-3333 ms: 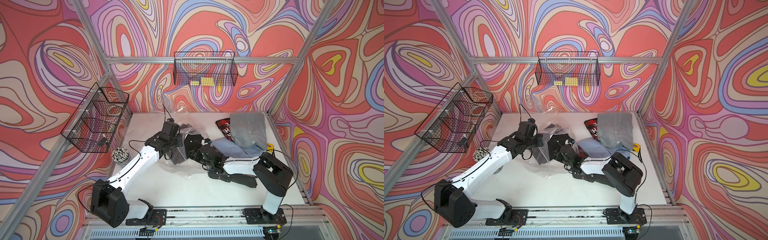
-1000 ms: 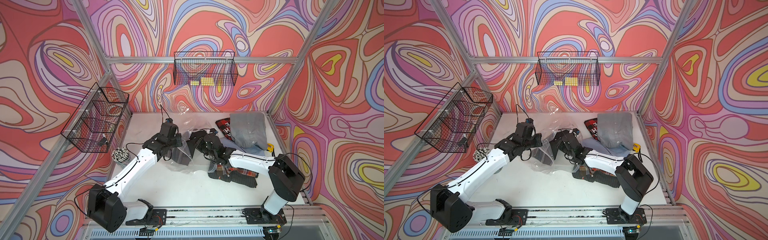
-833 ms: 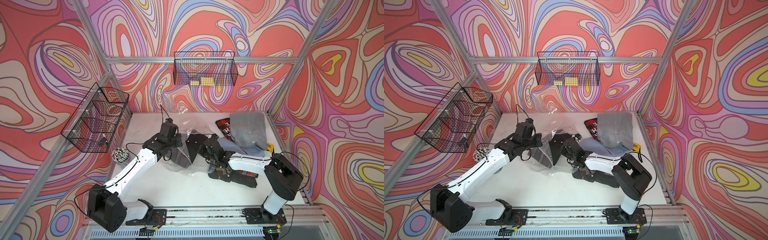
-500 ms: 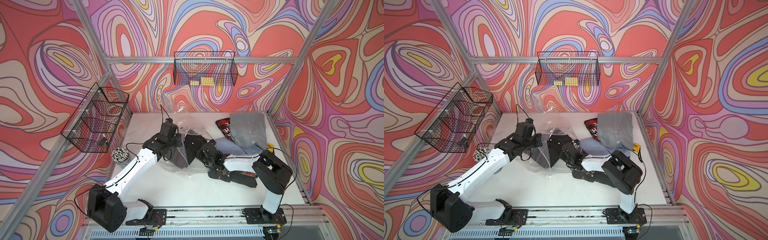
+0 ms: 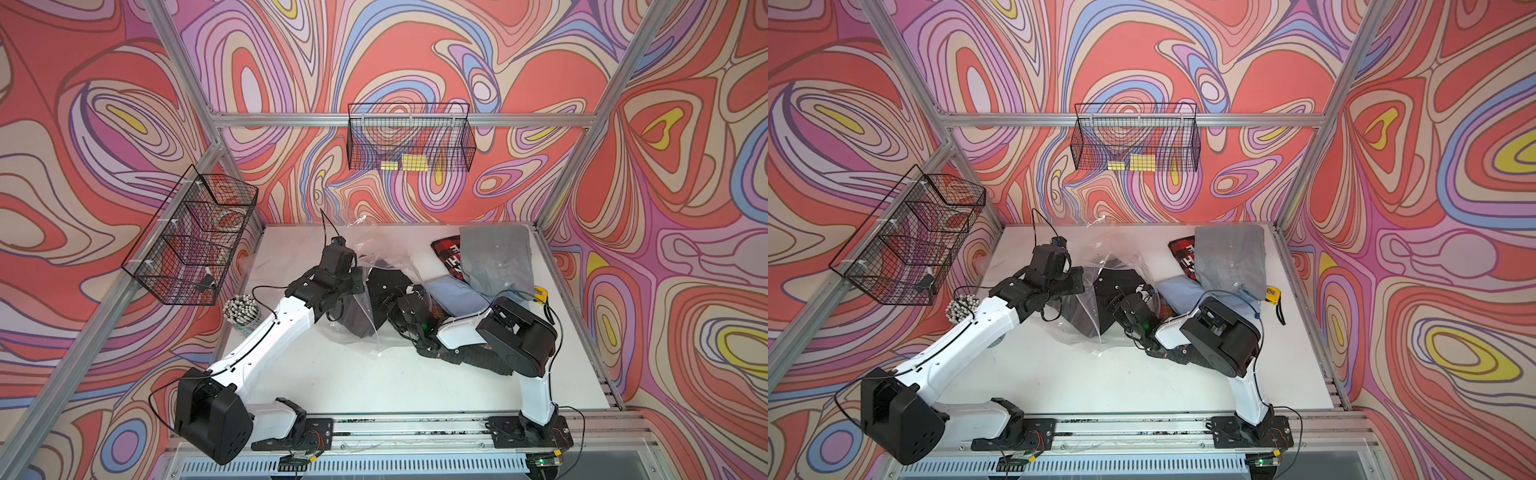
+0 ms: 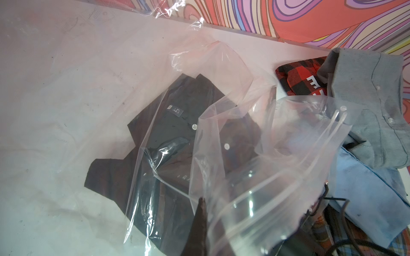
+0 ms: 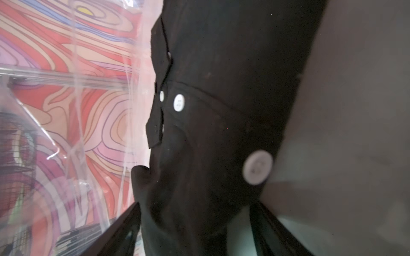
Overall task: Take the shirt out of the vacuum bag
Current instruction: Take out the shirt from the vacuum bag.
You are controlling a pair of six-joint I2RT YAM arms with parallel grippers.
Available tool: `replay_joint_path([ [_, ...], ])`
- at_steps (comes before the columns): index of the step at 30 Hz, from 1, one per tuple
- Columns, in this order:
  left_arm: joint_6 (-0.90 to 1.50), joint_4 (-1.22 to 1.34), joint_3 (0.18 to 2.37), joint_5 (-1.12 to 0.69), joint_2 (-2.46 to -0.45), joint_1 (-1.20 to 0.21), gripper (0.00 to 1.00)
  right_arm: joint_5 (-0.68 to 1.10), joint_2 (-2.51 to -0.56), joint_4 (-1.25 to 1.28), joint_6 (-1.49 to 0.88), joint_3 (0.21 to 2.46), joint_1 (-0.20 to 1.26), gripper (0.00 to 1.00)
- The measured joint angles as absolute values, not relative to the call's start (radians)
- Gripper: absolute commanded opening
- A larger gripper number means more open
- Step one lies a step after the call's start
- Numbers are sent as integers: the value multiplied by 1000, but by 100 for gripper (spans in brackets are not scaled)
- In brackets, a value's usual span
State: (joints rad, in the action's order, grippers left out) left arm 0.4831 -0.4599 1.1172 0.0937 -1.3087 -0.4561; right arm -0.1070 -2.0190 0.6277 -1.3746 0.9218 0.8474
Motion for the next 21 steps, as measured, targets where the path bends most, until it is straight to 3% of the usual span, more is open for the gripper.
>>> replay_joint_path([
  [5,483,-460,1117,93,-1309,-456,0,-125,-2069,669,-1405,966,857,81],
  [11,483,-460,1117,88,-1309,-456,0,-139,-2114,661,-1463,1018,857,68],
  [15,483,-460,1117,86,-1309,-456,0,-142,-2137,627,-1482,1054,857,48],
  [21,483,-460,1117,85,-1309,-456,0,-143,-2148,549,-1462,1081,854,0],
])
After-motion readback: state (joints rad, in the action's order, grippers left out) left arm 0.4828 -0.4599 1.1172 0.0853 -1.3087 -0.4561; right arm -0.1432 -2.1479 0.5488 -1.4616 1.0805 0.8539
